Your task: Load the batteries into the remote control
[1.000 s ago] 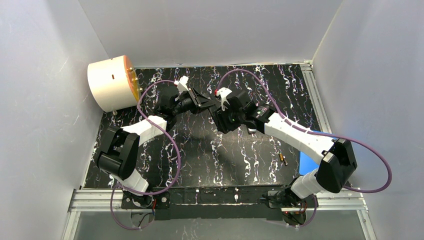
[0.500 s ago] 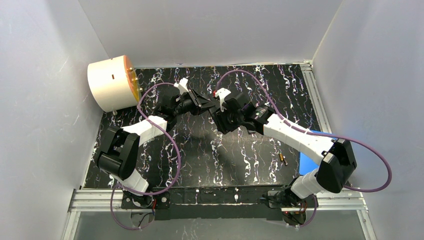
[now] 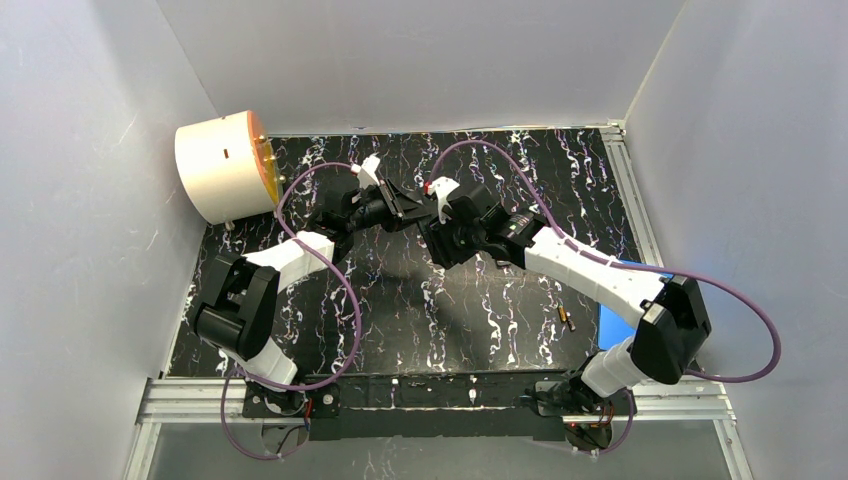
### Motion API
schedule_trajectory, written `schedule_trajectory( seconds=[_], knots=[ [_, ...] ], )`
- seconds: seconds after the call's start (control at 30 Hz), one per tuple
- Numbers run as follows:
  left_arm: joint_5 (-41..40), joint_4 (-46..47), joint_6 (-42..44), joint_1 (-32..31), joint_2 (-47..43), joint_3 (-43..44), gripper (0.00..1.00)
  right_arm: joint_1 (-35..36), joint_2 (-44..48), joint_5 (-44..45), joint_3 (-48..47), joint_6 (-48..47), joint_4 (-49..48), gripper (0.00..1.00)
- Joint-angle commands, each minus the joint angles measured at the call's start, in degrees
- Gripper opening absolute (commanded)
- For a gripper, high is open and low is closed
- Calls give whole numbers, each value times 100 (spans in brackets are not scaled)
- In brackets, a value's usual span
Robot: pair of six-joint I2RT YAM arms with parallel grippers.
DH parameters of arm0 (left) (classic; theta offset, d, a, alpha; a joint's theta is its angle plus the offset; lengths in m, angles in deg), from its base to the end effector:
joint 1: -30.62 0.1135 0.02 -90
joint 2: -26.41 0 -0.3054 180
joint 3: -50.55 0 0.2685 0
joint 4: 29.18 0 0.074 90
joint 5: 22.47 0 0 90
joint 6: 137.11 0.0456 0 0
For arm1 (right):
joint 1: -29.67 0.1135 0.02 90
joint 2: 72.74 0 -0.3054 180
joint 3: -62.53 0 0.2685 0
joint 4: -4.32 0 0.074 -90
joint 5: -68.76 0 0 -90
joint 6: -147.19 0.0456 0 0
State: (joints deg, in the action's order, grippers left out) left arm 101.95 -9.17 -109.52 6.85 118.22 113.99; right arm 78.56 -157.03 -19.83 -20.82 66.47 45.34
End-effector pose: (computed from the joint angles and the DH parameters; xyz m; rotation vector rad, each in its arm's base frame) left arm 0.3340 -0.1753 0.2749 -0.1501 1.9777 -1.5640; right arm 0.2290 0.2607 0.3330 -0.7852 2.2184 0.4845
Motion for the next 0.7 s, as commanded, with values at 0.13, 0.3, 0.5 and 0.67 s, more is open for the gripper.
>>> schedule_trajectory(
  seconds=[0.13,0.3,0.5,0.67],
  knots=[
    [316,415,-97,-35,-339,117,0,16,-127,-321,-285,73,-117,39],
    [299,433,-292,-35,-344,108,0,10,-242,-362,-353,90,6,40],
    [249,434,-462,-36,-359,107,0,12,-354,-448,-515,94,182,43],
    [241,434,-480,-31,-319,116,0,10,-516,-465,-826,81,493,46]
  ],
)
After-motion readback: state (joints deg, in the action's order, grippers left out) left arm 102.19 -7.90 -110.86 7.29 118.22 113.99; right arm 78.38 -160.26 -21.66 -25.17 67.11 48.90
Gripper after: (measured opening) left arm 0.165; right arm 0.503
